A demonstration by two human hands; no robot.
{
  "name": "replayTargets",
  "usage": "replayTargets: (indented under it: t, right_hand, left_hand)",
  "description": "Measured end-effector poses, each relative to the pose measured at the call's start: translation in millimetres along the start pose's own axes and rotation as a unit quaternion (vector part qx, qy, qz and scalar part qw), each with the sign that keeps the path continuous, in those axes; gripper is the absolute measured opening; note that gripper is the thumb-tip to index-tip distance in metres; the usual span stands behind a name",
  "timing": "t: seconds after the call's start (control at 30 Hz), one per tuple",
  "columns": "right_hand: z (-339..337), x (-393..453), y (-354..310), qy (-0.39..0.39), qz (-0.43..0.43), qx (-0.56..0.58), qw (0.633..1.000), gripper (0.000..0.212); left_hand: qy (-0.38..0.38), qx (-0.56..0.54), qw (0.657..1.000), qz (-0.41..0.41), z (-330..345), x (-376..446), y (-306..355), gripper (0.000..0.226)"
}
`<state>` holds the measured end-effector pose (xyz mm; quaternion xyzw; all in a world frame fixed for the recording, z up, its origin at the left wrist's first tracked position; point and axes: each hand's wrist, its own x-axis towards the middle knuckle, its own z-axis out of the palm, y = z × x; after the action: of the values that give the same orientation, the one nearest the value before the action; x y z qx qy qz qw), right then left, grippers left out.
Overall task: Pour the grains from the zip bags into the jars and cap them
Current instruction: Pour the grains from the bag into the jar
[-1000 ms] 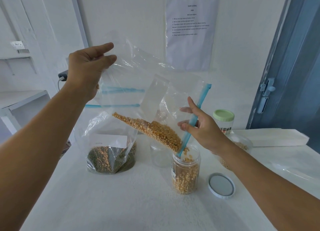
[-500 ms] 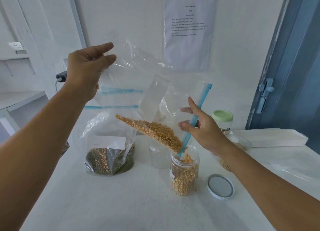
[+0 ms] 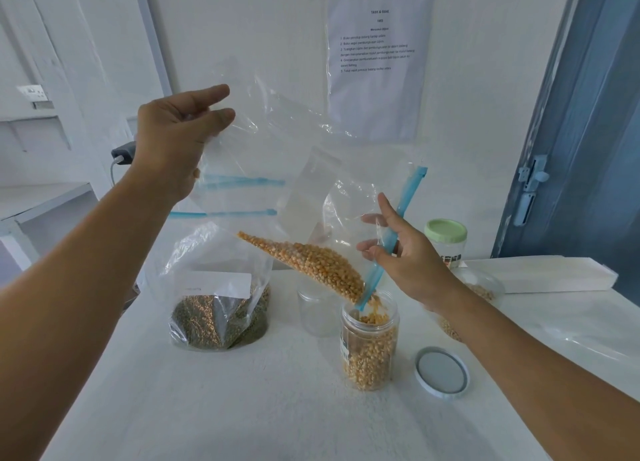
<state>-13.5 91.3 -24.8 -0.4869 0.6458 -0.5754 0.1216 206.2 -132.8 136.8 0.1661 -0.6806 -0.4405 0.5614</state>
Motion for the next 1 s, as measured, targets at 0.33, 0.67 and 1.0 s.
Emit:
replayTargets:
  t: [0.33, 0.67, 1.0]
  right_hand:
    - [0.6, 1.4, 1.3, 0.002, 0.003, 0.01, 1.0, 0.082]
    - [4.2, 2.1, 2.7, 0.004, 0.001, 0.011, 1.0, 0.083]
    - [4.4, 2.0, 6.2, 0.002, 0.001, 0.008, 1.0, 0.082]
  left_hand:
    - [-0.001, -0.013, 1.0, 0.005, 0.2, 0.3, 3.2, 0.034]
    - [-0.003, -0.007, 1.0, 0.005, -0.7, -1.7, 3.5, 0.036]
    - [-0.002, -0.006, 1.0, 0.008, 0.4, -1.6, 5.0, 0.036]
